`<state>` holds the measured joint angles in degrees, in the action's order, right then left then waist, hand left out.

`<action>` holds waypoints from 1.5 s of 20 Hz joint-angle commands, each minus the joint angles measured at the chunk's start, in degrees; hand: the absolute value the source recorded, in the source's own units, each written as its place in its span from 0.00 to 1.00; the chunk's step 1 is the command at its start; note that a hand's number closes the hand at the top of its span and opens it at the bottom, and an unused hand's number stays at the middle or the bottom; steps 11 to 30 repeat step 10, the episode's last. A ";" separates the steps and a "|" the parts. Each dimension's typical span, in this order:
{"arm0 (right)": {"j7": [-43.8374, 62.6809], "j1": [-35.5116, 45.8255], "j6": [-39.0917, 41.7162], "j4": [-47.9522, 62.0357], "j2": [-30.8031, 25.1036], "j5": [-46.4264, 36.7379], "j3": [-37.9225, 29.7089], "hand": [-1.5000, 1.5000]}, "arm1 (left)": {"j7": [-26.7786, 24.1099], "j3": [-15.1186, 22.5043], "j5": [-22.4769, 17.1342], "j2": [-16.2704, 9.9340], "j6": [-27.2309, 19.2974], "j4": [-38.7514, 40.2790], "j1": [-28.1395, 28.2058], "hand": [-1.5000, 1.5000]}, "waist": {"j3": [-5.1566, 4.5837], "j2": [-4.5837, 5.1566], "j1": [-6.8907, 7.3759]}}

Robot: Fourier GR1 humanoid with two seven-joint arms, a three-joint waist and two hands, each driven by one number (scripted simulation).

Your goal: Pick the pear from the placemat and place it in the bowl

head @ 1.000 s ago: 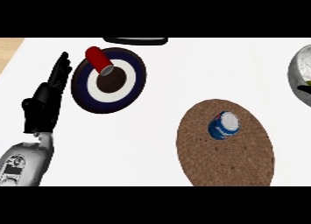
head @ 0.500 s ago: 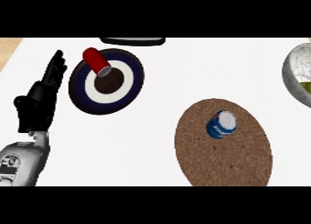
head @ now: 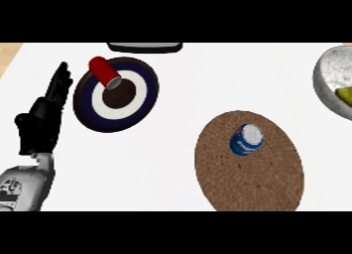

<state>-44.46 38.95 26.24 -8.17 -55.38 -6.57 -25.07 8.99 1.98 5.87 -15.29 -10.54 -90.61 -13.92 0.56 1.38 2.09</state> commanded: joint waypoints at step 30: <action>-10.79 -9.66 11.92 -3.89 0.26 1.78 -0.17 0.00 | 0.59 -0.22 0.21 -0.20 0.25 -1.86 1.80 0.50 | 0.08 -0.59 -0.52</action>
